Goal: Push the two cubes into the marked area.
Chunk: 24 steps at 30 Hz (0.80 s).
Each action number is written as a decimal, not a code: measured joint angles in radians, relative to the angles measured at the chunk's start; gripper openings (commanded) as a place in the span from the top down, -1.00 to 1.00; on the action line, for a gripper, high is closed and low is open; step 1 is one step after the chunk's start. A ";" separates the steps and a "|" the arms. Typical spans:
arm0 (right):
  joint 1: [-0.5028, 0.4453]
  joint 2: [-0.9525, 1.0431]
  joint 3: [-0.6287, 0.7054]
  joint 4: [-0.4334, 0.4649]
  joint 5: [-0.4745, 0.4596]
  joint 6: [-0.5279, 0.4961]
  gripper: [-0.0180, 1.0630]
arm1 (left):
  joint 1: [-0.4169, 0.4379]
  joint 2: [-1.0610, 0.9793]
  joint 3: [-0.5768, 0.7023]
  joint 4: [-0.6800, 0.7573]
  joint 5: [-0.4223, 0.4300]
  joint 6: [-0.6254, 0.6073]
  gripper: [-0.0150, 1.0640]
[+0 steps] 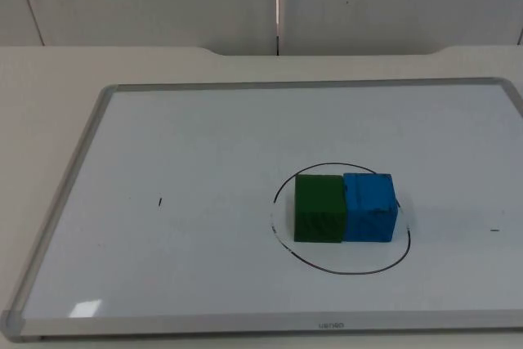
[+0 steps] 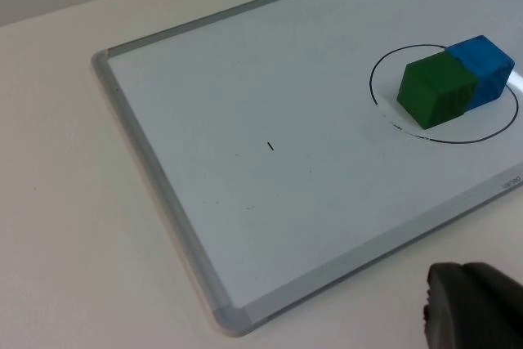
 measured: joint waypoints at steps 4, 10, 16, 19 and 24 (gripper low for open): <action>0.000 0.000 0.000 -0.009 0.000 0.012 0.97 | 0.000 0.000 0.000 0.000 0.000 0.000 0.98; 0.000 0.000 0.000 0.000 0.000 -0.003 0.97 | 0.000 0.000 0.000 0.000 0.000 0.000 0.98; 0.000 0.000 0.000 0.004 0.000 -0.023 0.97 | 0.000 0.000 0.000 0.000 0.000 0.000 0.98; 0.000 0.000 0.000 0.006 0.000 -0.023 0.97 | 0.000 0.000 0.000 0.000 0.000 0.000 0.98; 0.000 0.000 0.000 0.006 0.000 -0.023 0.97 | 0.000 0.000 0.000 0.001 0.000 0.000 0.98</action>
